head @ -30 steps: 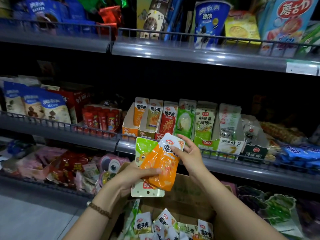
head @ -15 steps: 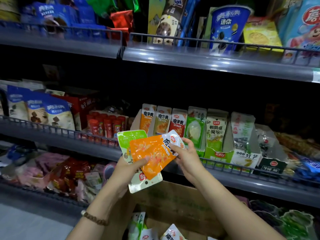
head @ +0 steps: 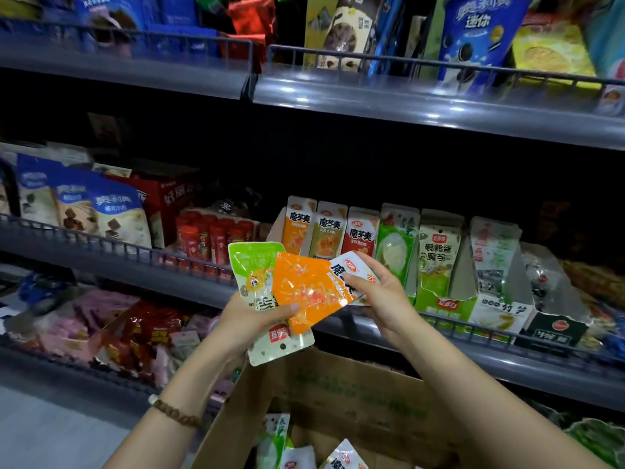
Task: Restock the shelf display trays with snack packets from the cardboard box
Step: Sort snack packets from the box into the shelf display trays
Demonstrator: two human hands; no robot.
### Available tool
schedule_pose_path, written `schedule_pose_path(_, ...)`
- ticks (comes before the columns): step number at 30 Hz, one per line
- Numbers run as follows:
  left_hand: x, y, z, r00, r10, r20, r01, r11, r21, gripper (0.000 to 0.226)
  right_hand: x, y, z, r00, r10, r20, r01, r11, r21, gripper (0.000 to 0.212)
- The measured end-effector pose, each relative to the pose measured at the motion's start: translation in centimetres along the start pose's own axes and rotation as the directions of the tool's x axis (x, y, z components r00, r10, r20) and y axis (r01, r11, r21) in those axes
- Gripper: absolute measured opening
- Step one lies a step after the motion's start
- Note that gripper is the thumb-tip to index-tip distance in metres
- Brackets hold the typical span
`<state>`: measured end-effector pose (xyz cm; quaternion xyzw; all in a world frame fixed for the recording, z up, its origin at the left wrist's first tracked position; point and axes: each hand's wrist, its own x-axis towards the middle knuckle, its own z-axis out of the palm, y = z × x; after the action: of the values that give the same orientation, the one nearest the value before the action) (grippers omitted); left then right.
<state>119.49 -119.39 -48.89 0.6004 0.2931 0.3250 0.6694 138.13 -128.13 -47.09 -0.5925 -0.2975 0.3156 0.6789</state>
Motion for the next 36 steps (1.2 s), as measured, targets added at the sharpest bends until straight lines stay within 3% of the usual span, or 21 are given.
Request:
schedule_pose_path(3, -0.1, 0.0, -0.2, 0.999, 0.01, -0.048, -0.013, 0.999, -0.051, 0.021, -0.2, -0.3, 0.2, 0.997, 0.025, 0.067, -0.028, 0.999, 0.046, 0.053)
schedule_pose_path(7, -0.2, -0.1, -0.8, 0.999, -0.001, -0.054, -0.003, 0.998, -0.07, 0.016, -0.5, -0.7, -0.3, 0.98, 0.101, 0.172, -0.129, 0.979, 0.159, 0.06)
schedule_pose_path(11, -0.2, 0.0, -0.8, 0.996, -0.02, -0.09, 0.01, 0.994, -0.106, 0.019, -1.4, -0.9, -0.9, 0.955, 0.128, 0.268, -0.127, 0.992, -0.019, 0.069)
schedule_pose_path(14, -0.3, 0.3, -0.7, 0.995, -0.06, -0.078, 0.046, 0.984, -0.171, 0.024, -2.0, -0.7, -0.9, 0.962, 0.139, 0.236, -0.139, 0.99, -0.019, 0.056)
schedule_pose_path(18, -0.9, 0.7, -0.2, 0.996, -0.078, 0.035, 0.081, 0.988, -0.131, 0.052, -2.5, -1.2, -1.5, 0.965, 0.156, 0.212, -0.15, 0.988, -0.047, 0.052)
schedule_pose_path(21, -0.8, 0.7, 0.1, 0.996, -0.087, 0.011, 0.088, 0.988, -0.129, 0.039, -2.8, -1.6, -2.0, 0.963, 0.16, 0.218, -0.147, 0.986, -0.076, 0.061)
schedule_pose_path(23, -0.6, 0.7, 0.3, 0.996, -0.082, -0.033, 0.075, 0.983, -0.171, 0.027, -2.9, -1.3, -2.0, 0.959, 0.192, 0.207, -0.195, 0.981, -0.006, 0.063)
schedule_pose_path(27, -0.2, 0.5, 1.2, 0.995, -0.094, -0.044, 0.081, 0.966, -0.246, 0.022, -3.0, -1.1, -1.6, 0.946, 0.304, 0.114, -0.318, 0.937, 0.144, 0.031)
schedule_pose_path(30, 0.1, 0.5, 1.4, 0.989, -0.145, 0.038, 0.149, 0.924, -0.351, 0.029, -2.2, -1.9, -1.3, 0.943, 0.298, 0.147, -0.326, 0.913, 0.245, 0.013)
schedule_pose_path(33, 1.0, 0.6, 1.2, 0.984, -0.147, 0.098, 0.174, 0.897, -0.407, 0.033, -0.7, -2.6, -0.6, 0.945, 0.285, 0.159, -0.319, 0.908, 0.272, 0.016)
schedule_pose_path(36, 2.6, 1.1, 0.6, 0.994, -0.109, -0.007, 0.103, 0.955, -0.277, 0.023, 1.6, -3.4, -0.1, 0.976, 0.196, 0.096, -0.206, 0.973, 0.109, 0.035)
